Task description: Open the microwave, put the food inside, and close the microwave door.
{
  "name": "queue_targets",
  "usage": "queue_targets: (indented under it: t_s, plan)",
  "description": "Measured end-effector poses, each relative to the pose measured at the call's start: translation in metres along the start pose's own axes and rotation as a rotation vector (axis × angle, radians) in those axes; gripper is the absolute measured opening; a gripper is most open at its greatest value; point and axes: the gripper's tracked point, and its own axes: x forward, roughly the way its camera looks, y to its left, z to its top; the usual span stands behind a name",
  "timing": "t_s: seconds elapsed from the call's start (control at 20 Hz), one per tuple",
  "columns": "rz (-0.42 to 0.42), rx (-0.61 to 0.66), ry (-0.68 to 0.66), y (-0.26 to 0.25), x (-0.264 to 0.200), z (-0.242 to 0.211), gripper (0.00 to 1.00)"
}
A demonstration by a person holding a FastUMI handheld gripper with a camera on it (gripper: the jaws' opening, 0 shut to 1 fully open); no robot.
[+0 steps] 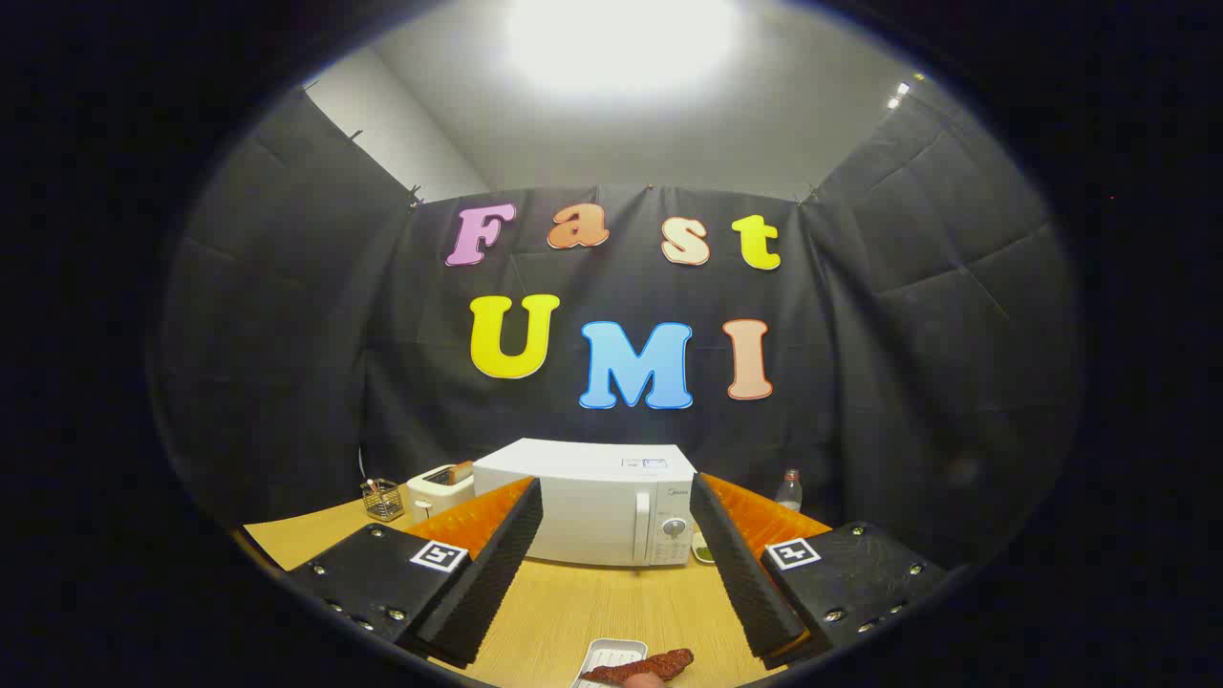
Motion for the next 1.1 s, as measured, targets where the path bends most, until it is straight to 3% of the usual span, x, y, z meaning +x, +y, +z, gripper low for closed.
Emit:
queue_targets:
  t_s: [1.1]
  plan:
    - [-0.043,0.029,-0.003,-0.015,0.017,-0.004,0.98]
